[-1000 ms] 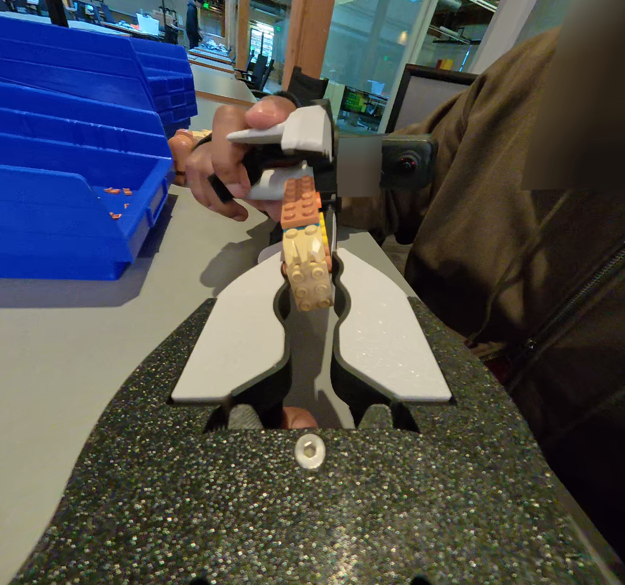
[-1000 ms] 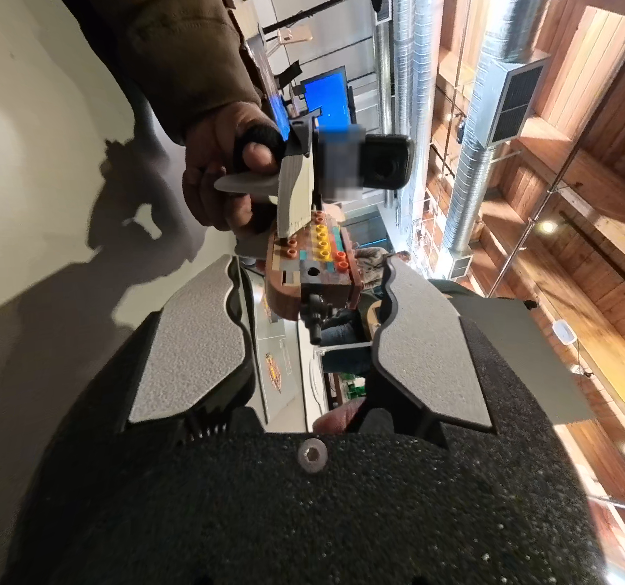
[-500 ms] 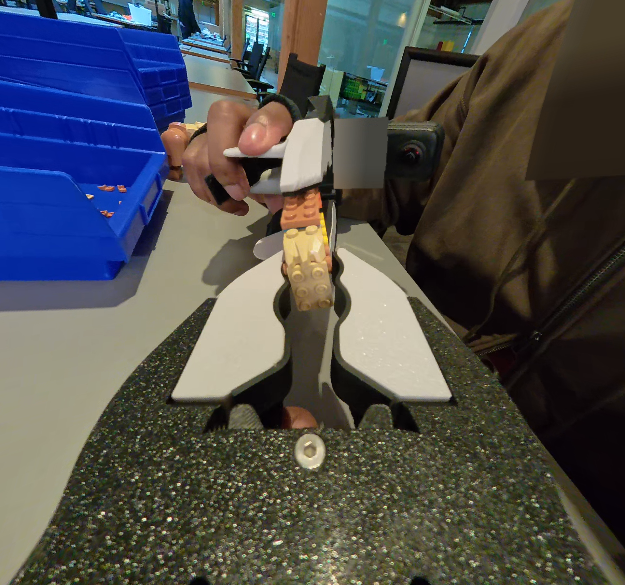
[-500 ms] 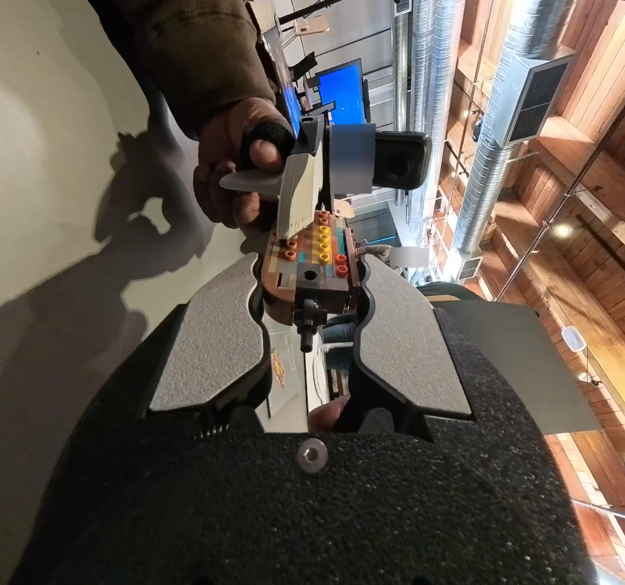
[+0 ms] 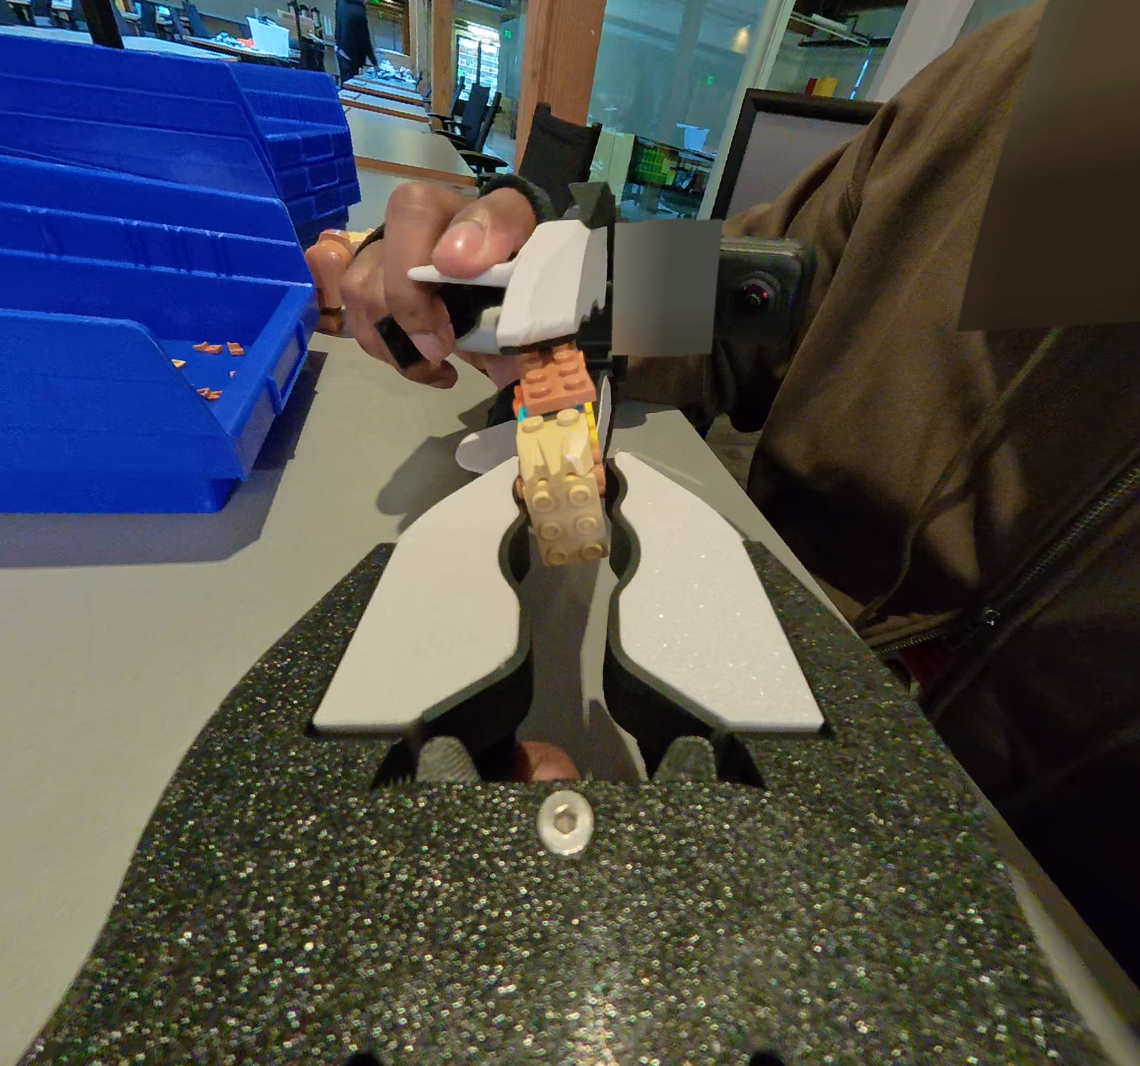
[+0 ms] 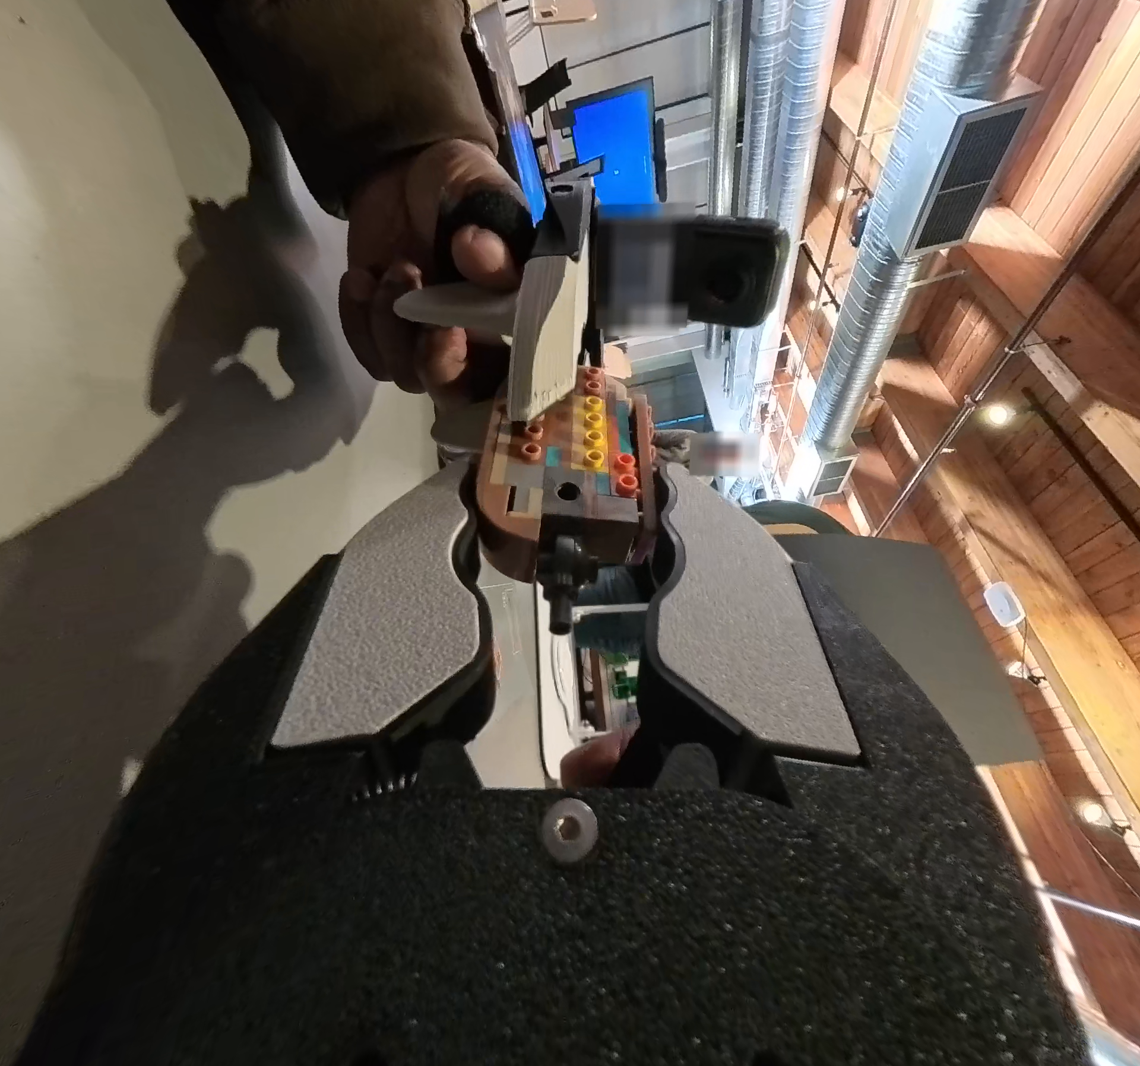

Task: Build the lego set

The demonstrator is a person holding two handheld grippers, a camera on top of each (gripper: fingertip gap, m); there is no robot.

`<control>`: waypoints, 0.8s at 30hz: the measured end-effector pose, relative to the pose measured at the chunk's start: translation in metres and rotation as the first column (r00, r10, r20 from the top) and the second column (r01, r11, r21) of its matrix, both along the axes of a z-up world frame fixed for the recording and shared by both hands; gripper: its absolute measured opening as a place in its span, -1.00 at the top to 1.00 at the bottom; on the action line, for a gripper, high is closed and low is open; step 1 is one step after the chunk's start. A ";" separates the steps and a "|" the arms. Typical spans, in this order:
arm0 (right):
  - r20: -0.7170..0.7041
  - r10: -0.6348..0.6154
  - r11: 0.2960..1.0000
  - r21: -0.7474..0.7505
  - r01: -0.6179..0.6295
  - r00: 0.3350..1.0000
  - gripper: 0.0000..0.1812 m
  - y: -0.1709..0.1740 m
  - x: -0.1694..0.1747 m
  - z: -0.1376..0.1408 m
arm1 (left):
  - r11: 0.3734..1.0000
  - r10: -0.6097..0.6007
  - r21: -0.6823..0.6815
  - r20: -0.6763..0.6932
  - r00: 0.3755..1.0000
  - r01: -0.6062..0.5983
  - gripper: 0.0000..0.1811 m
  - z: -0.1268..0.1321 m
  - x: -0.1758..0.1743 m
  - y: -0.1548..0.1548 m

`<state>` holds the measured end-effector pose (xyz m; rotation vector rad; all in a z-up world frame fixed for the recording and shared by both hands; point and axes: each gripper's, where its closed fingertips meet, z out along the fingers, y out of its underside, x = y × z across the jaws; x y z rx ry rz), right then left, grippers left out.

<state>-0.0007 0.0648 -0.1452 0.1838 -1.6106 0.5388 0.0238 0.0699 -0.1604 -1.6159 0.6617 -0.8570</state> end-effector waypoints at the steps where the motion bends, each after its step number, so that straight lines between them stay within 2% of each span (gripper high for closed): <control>1: -0.005 -0.008 1.000 0.003 0.008 1.000 0.41 0.001 -0.001 0.001 | 1.000 0.008 0.006 -0.005 1.000 -0.008 0.76 0.000 -0.001 0.001; 12: -0.041 -0.049 0.998 0.029 0.050 0.998 0.41 0.007 -0.003 0.004 | 0.992 0.098 0.088 -0.081 0.992 -0.091 0.76 0.005 -0.008 0.007; 24: -0.054 -0.051 0.997 0.049 0.053 0.997 0.41 0.007 -0.003 0.005 | 0.992 0.091 0.096 -0.072 0.993 -0.084 0.76 0.006 -0.007 0.006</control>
